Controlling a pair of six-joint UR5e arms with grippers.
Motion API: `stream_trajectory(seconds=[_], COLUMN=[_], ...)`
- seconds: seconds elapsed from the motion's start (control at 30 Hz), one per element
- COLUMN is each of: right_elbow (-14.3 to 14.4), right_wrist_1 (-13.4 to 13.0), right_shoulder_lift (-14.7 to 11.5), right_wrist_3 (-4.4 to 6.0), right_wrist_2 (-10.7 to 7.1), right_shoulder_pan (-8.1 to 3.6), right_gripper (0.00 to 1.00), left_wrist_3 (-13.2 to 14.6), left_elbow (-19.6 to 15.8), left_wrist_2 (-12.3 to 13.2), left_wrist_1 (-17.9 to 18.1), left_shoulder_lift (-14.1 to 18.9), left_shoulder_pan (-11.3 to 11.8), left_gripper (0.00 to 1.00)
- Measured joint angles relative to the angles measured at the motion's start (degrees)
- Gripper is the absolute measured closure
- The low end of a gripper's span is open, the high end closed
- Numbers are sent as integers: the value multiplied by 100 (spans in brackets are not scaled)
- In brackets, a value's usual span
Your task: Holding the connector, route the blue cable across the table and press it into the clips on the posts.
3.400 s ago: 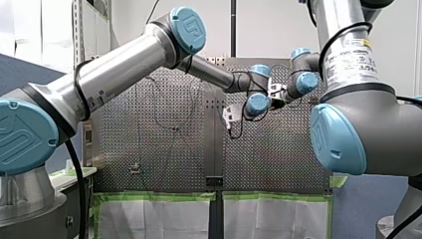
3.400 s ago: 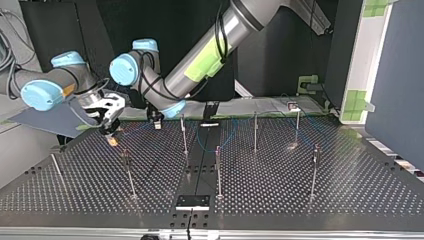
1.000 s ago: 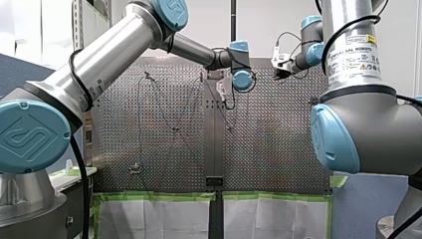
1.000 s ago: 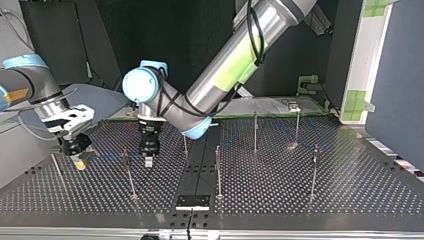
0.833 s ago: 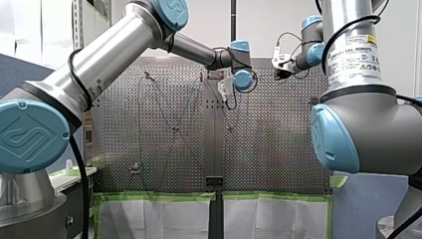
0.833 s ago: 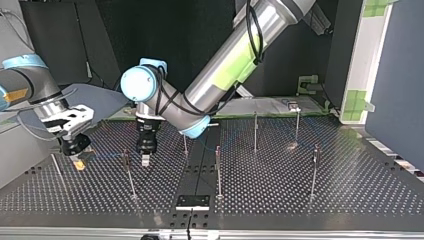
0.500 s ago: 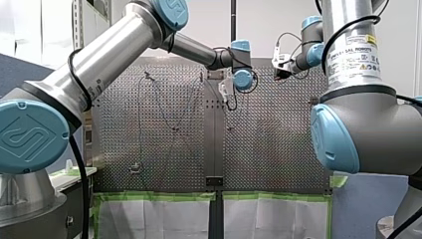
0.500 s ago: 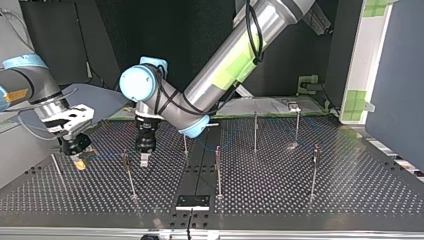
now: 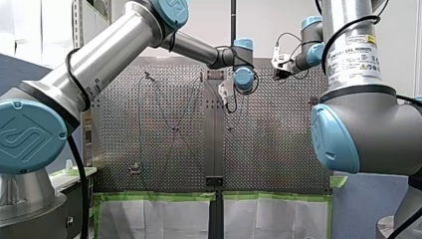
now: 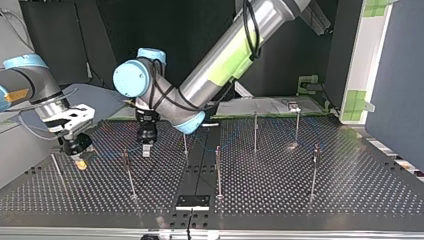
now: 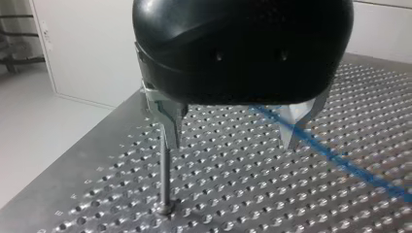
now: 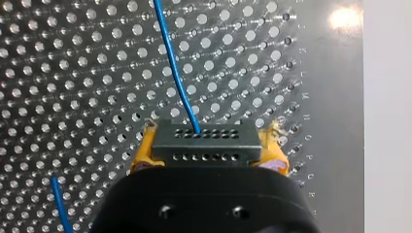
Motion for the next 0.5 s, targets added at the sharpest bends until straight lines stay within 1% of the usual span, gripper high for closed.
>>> stream_trajectory(seconds=[0.07, 0.17, 0.37, 0.5], right_elbow=[1, 1, 3, 4], right_wrist_1=[2, 6, 6, 8], right_shoulder_lift=[0, 0, 0, 0], right_wrist_3=[0, -5, -9, -9], right_wrist_2=[0, 0, 0, 0], right_shoulder_pan=[0, 3, 14, 23], right_gripper=[100, 100, 100, 100], left_wrist_3=[-15, 8, 98, 124], left_elbow=[-73, -203, -524, -744], left_wrist_2=[-32, -15, 69, 172], left_wrist_1=[-104, -182, 6, 99], left_shoulder_lift=[63, 183, 501, 721], left_shoulder_pan=[-56, -125, -227, -306], left_gripper=[0, 0, 0, 0])
